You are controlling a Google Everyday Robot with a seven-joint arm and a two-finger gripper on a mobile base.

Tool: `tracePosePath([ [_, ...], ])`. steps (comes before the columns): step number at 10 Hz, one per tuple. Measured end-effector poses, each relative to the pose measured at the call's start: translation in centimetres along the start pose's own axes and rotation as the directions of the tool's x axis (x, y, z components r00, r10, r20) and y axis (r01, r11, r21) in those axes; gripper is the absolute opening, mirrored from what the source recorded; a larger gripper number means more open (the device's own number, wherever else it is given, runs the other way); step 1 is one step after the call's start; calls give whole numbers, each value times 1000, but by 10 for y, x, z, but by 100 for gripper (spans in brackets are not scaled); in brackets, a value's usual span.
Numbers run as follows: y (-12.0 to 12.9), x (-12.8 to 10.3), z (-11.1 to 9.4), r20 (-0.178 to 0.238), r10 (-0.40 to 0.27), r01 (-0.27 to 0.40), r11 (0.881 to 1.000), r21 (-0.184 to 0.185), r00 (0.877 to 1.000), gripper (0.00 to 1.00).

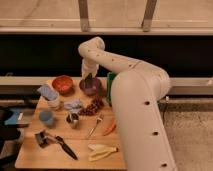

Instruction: Wipe purple bowl with eraser

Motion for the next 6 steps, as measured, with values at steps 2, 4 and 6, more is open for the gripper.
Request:
tracePosePath([
  [2, -4, -16, 10, -16, 5, -4, 1000, 15, 1000, 12],
  [4, -6, -23, 15, -21, 14, -14, 1000, 4, 1000, 12],
  [6, 11, -27, 17, -19, -15, 14, 1000, -22, 1000, 12],
])
